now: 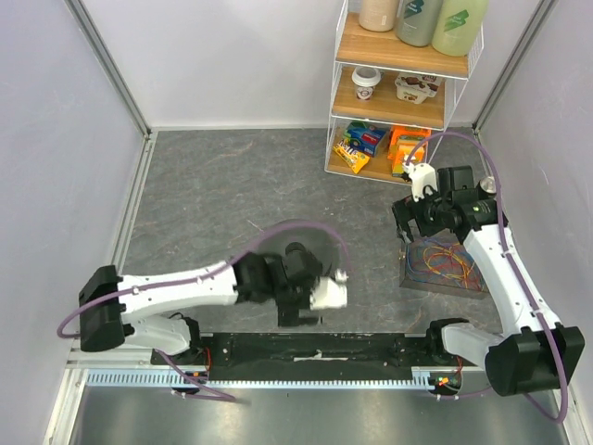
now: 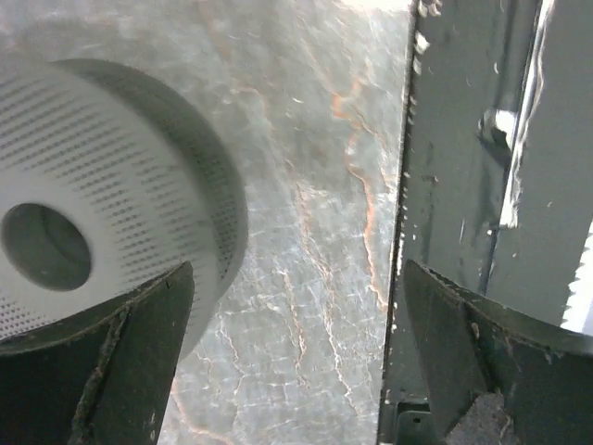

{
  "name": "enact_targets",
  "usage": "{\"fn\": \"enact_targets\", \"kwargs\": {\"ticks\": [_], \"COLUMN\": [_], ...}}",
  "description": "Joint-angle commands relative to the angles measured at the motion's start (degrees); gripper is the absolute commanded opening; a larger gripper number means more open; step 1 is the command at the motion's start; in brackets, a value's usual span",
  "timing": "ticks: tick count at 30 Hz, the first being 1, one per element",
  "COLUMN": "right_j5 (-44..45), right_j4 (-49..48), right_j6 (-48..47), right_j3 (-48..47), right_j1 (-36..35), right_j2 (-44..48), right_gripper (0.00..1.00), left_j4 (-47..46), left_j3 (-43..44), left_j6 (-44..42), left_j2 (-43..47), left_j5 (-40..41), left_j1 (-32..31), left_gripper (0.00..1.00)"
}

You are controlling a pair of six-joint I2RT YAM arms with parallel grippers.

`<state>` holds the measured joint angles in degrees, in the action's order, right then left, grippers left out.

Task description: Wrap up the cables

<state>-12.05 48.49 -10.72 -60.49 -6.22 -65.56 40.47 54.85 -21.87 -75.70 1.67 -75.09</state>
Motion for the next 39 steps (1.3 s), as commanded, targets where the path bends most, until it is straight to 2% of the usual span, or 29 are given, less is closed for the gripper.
{"fn": "enact_targets", "kwargs": {"ticks": [1,3,5,8,12,18,26,32,39], "right_j5": [-4.7,-11.6,-9.8,-3.5,-3.1,-5.1,-5.8,-5.0,-6.4], "right_j4": [1.2,5.5,7.8,11.3,16.5,21.9,28.8,29.2,26.6], "right_j6": [-1.9,-7.6,-7.8,-10.9,-16.3,-26.6,-38.7,-39.7,-35.7], "right_j3": [0.9,-0.8,-2.7,-4.4,-3.9,-3.0,-4.5,-7.2,-8.0], "right_j1": [0.0,0.1,0.0,0.2,2.0,12.2,28.5,31.2,31.2], "right_j2": [3.9,4.5,4.6,3.4,2.1,1.4,-6.1,-11.8,-18.5], "right_gripper": [0.98,0.98,0.98,0.98,0.98,0.98,0.96,0.88,0.67], "left_j4": [2.9,2.9,1.4,-1.6,-4.9,-12.1,-13.7,-16.3,-18.2], "left_j3": [10.0,13.4,15.5,16.1,13.8,7.0,4.7,1.3,-2.2], "left_j6": [5.9,8.6,12.0,17.3,23.9,29.9,26.9,26.3,30.2], "left_j2": [3.4,3.5,4.2,5.9,8.7,15.9,19.4,21.6,23.6], "left_j5": [-20.6,-27.4,-34.2,-34.4,-33.5,-33.1,-35.3,-36.9,-39.2], "left_j1": [18.8,27.5,35.1,39.7,42.9,44.2,44.2,44.3,44.2], "left_gripper": [0.99,0.98,0.99,0.99,0.99,0.99,0.99,0.99,0.97]}}
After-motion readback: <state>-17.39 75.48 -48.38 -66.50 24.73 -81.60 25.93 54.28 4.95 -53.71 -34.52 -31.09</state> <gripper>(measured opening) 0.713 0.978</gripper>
